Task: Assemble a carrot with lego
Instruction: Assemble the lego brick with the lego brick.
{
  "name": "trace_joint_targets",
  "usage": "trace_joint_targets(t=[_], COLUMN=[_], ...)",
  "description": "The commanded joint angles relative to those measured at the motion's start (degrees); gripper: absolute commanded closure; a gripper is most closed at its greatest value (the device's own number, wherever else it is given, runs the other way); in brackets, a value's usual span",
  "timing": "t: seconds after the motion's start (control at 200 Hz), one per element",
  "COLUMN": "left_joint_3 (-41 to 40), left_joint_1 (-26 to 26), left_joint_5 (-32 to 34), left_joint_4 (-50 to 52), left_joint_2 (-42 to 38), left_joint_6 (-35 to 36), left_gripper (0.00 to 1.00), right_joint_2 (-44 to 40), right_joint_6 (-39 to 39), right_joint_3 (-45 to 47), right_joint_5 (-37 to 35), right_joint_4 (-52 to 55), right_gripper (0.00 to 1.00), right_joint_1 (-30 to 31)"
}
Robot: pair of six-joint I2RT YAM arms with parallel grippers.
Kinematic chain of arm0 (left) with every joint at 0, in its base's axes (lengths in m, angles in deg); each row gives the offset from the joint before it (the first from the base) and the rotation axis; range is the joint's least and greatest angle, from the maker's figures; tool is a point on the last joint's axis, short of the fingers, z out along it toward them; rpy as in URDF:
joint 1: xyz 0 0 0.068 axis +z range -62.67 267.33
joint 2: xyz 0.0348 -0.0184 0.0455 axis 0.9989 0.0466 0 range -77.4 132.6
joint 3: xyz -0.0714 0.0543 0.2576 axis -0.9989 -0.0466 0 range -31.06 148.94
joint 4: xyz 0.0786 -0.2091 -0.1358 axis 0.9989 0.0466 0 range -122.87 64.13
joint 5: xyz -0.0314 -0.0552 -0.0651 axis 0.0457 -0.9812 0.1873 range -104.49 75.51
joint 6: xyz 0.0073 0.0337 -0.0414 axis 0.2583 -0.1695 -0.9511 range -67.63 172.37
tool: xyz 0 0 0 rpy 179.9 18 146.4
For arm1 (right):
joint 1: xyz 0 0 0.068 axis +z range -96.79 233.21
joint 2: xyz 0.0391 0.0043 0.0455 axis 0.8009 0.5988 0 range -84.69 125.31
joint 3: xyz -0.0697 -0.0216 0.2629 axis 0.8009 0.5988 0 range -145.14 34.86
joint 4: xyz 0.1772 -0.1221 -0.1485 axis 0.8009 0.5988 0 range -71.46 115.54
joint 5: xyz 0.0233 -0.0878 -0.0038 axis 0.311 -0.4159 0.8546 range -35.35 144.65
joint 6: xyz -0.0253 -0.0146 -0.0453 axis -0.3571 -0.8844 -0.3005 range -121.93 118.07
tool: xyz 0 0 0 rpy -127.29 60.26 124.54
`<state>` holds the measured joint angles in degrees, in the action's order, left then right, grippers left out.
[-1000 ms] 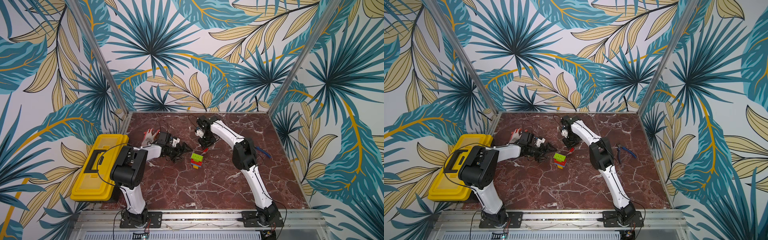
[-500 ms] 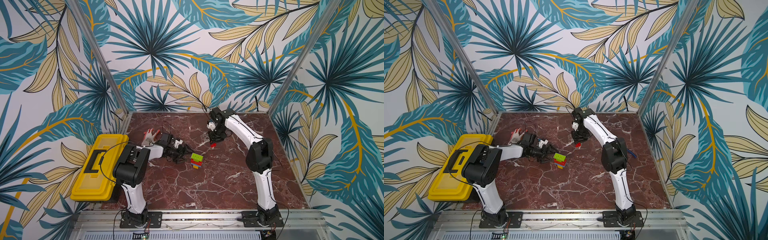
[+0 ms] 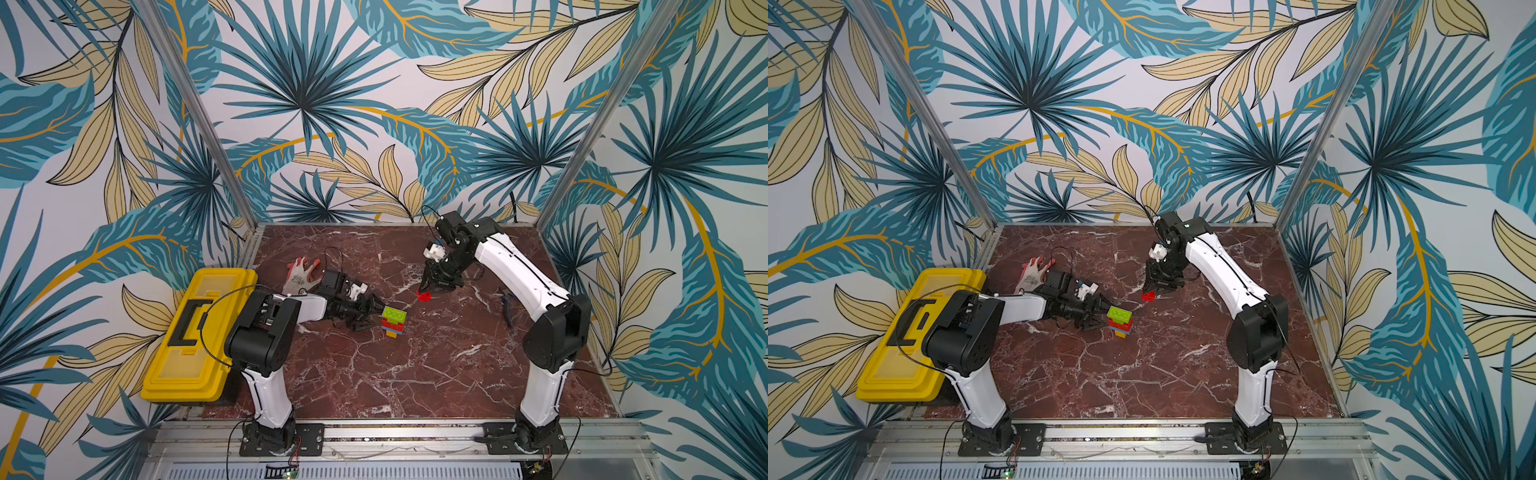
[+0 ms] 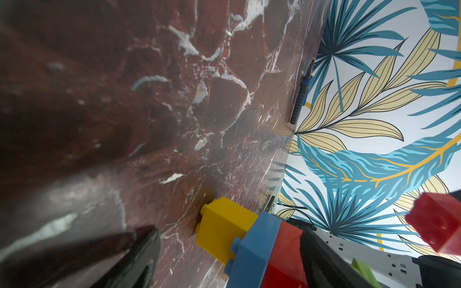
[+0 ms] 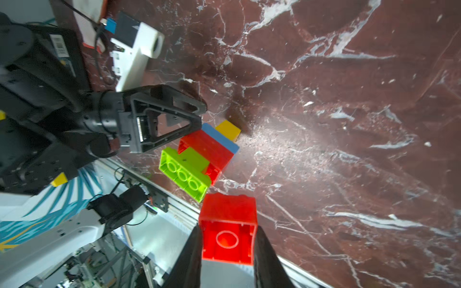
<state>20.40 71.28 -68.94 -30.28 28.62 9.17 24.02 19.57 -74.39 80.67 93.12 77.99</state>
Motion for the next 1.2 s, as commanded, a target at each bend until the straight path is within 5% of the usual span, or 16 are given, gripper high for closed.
trace_joint_targets(t=[0.0, 0.666, 0.906, 1.196], left_joint_3=[-2.03, -6.64, -10.98, -12.27], left_joint_1=[-0.45, 1.36, 6.50, 6.58], left_joint_5=[2.00, 3.73, 4.54, 0.73], left_joint_4=[2.20, -0.63, -2.33, -2.24], left_joint_2=[0.09, -2.30, -14.27, -27.57], left_joint_6=[1.71, 1.54, -0.63, -6.70], left_gripper=[0.11, 0.04, 0.00, 0.01], right_joint_2=[-3.09, 3.16, 5.17, 6.25], right_joint_6=[4.53, 9.94, 10.92, 10.34], right_joint_3=[1.49, -7.99, -7.94, -7.11], right_joint_5=[2.91, -16.28, -19.06, -19.63], right_joint_4=[-0.39, 7.30, 6.23, 4.37], right_gripper=[0.70, 0.71, 0.71, 0.71], right_joint_1=[0.98, 12.76, 15.20, 15.56])
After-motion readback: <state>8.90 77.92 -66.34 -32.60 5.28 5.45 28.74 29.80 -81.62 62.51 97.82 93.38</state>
